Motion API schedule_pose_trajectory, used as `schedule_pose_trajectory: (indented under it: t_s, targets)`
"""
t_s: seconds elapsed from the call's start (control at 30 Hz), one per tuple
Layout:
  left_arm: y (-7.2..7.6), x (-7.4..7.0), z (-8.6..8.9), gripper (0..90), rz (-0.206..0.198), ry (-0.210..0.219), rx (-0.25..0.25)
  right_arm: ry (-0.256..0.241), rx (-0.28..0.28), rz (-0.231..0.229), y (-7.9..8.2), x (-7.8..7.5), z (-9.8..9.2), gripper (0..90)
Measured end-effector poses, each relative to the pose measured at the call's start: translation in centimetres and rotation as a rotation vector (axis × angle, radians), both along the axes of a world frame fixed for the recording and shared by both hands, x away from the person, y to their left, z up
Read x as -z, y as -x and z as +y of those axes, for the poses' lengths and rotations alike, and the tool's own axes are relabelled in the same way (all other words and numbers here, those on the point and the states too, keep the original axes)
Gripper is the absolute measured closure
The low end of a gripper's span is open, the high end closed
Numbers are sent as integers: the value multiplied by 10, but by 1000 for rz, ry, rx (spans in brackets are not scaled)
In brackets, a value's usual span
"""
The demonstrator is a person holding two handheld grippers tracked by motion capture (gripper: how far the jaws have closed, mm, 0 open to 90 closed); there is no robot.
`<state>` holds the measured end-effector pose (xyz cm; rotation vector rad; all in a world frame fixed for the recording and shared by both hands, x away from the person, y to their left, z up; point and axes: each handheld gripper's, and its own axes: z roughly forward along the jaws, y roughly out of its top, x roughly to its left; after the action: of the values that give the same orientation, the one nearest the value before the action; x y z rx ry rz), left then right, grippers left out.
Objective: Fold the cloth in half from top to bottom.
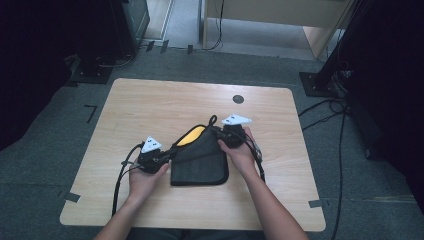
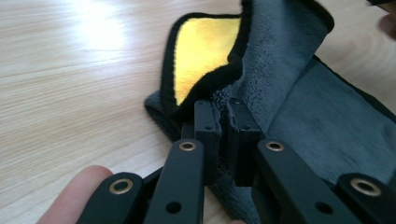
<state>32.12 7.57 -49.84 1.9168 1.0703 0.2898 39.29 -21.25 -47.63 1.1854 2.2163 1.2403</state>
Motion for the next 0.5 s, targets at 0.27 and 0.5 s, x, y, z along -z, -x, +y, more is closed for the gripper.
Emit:
schedule_pose_trajectory:
  t_s: [0.27,0.5]
  targets:
    - [-6,2,3,850,24,15,-41,31,-31,107,-47,21,24,830]
    - [-5,2,3,850,22,11,-38,46,-4,199,-51,34,25,672]
